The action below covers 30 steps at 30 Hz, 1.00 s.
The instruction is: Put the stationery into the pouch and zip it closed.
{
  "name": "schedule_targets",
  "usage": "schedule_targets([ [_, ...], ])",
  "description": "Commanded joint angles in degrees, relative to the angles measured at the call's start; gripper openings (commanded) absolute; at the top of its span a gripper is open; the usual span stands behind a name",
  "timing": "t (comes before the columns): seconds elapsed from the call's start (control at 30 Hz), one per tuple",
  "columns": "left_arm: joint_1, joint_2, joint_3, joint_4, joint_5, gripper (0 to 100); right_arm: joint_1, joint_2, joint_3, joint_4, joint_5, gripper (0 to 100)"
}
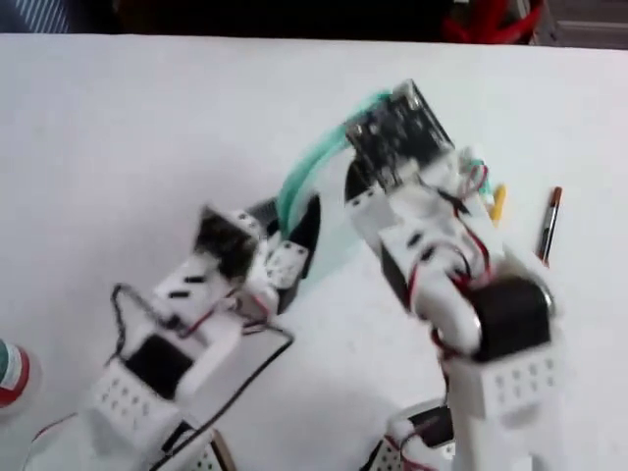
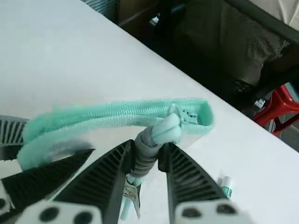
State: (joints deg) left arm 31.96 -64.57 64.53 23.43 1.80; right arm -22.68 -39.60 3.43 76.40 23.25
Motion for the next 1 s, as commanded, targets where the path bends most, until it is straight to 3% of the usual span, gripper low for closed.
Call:
schedule_targets([
  [0.0, -0.84, 11.12, -5.98, -1.58, -0.62, 3, 0.48, 1.89, -0.70, -1.19, 0.70, 1.9],
  [0.3, -1.10, 15.16, -2.29, -1.67, -0.62, 3, 1.36, 1.89, 1.85, 4.88, 0.79, 1.9],
  [0.4, -1.19, 11.91, -0.62, -1.58, -0.35, 3, 2.51, 2.42, 2.02, 7.43, 3.34, 1.9],
  [0.57, -1.19, 2.51, 4.92, -1.58, 3.60, 14, 3.82, 2.33, 2.20, 7.87, 4.13, 1.9],
  [0.77, -2.15, -3.03, 5.98, -2.11, 5.36, 15, 3.56, 2.42, 1.93, 7.87, 3.96, 1.9],
  [0.97, -2.07, 3.30, 5.63, -11.08, 7.56, 15, 1.71, 2.51, 1.93, 9.19, 3.87, 1.9],
])
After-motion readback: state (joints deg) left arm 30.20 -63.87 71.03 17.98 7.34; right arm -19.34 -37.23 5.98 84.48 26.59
